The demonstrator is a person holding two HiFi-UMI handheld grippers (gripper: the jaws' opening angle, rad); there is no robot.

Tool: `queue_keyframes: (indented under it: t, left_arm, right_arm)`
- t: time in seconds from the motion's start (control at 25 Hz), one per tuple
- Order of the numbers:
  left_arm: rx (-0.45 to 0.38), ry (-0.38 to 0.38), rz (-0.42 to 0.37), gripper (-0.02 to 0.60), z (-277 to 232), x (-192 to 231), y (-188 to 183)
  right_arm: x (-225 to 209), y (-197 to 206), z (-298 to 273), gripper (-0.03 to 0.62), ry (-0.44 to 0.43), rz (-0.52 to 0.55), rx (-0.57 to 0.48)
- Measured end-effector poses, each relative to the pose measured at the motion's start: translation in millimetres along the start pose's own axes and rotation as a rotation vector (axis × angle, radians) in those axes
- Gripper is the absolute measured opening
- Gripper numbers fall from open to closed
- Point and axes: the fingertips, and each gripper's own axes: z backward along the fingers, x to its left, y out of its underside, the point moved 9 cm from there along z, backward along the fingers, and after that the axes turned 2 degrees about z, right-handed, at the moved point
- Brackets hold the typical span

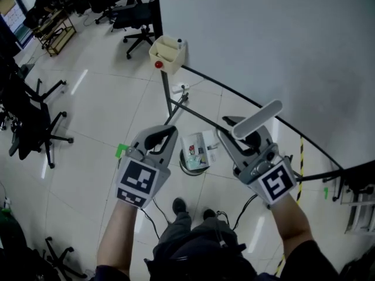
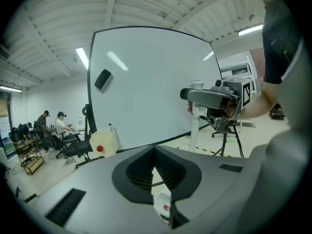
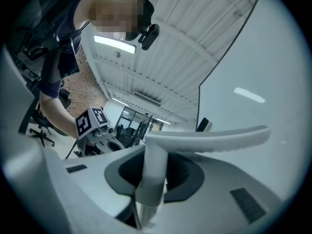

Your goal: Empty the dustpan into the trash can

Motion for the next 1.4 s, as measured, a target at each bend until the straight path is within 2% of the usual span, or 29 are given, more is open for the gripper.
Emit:
queue_keyframes:
  t: [0.2,0.36,0.56,0.68,1.08,1.4]
  left_arm:
    - [-0.005,-0.082,0.006,-0.003,13,-30,-14]
    - [0.003,-0.147,0.029,-0.003,23,-52,-9]
    - [0.026,-0.185,0.037,-0.003,35,-73,-4]
    - [0.027,-0.208,0.041,-0.003,41,-83,-3]
    - [0.021,-0.231,0.049,-0.003,43,-136,-2]
    - [0.029,-0.233,0.067,-0.003,59,-164,-1]
  right_arm:
    - [-1,1,16,0.089,-0.083,0.051,-0.004]
    - [-2,2,27,0.094,-0.144,0.063,-0.025]
    - [23,-4,44,0.092,-0.267,0.126,-0.064]
    - [33,-4,50,0.089,-0.304,0.147,-0.077]
    - [52,-3,77,0.086,-0.379,0.183,-0.081]
    - [70,-7,94,0.078,-0.425,0.201,-0.030]
